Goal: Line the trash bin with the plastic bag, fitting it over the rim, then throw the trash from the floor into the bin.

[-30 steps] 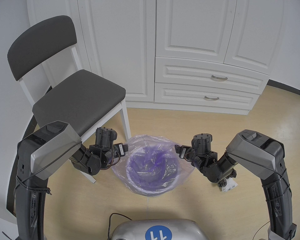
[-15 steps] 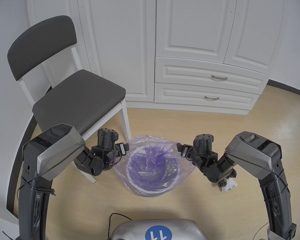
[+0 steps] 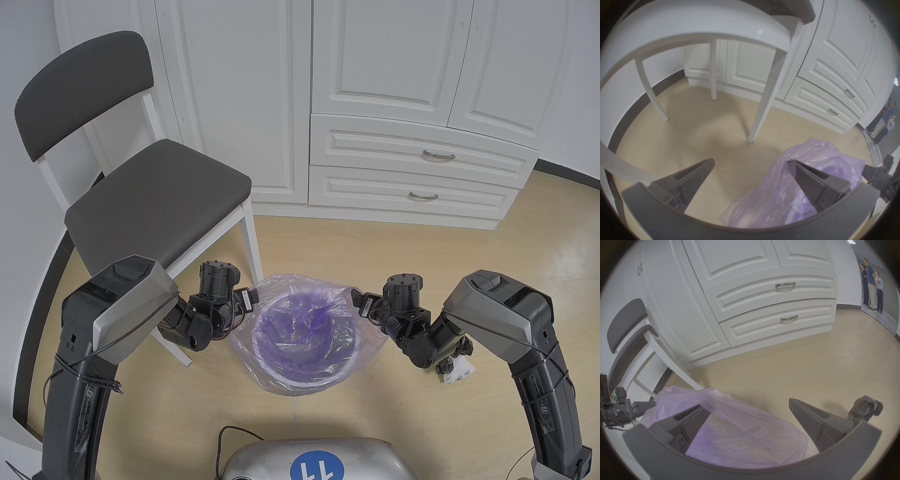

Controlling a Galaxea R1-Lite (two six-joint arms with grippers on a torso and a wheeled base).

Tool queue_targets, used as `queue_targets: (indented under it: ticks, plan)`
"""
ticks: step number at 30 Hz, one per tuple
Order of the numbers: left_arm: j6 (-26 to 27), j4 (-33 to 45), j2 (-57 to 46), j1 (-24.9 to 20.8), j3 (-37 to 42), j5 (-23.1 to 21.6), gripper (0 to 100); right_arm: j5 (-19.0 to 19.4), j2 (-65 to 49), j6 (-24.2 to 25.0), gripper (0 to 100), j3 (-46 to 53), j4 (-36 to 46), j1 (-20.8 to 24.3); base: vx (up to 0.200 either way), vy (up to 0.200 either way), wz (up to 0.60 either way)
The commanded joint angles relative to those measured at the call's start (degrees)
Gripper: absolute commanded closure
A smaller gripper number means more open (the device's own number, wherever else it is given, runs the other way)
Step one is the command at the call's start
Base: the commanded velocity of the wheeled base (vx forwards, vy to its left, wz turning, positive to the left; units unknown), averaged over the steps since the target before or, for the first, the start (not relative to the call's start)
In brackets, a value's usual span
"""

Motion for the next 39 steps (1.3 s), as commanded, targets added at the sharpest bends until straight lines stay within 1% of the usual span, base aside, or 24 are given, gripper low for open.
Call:
queue_targets:
  ticks: [1,3,6,11,18,22,27,35,39]
  plan:
    - [0.01,2.43,2.49,0.52,-2.90,0.06,0,-0.02,2.16,0.33,0,-1.42,0.04,-0.12,0.000,0.000,0.00]
    - [0.01,5.86,2.66,0.52,-3.87,0.06,0,-0.02,2.51,0.33,0,-1.95,0.48,-0.21,0.000,0.000,0.00]
    - [0.10,8.76,2.84,0.52,-4.22,0.06,0,0.07,2.69,0.25,0,-1.95,0.57,-0.29,0.000,0.000,0.00]
    - [0.54,10.17,3.37,0.78,-4.22,0.06,0,0.07,2.69,0.25,0,-1.86,0.66,-0.29,0.000,0.000,0.00]
    - [1.94,14.91,3.98,1.49,-5.36,1.29,0,0.07,2.69,0.25,0,-1.86,2.68,-0.38,0.000,0.000,0.00]
    - [2.73,16.05,4.24,2.01,-5.36,1.38,0,0.07,2.69,0.16,0,-1.86,2.77,-0.64,0.000,0.000,0.00]
    - [3.09,19.39,4.33,2.72,-6.68,2.61,0,0.07,2.60,0.16,0,-1.59,2.77,-1.08,0.000,0.000,0.00]
    - [3.09,20.01,4.77,4.21,-7.56,2.87,0,0.07,1.55,0.07,0,-0.63,2.68,-1.44,0.000,0.000,0.00]
    - [2.82,19.39,3.63,4.56,-6.59,2.35,0,0.33,-1.88,-0.46,0,3.06,2.68,-0.82,0.000,0.000,0.00]
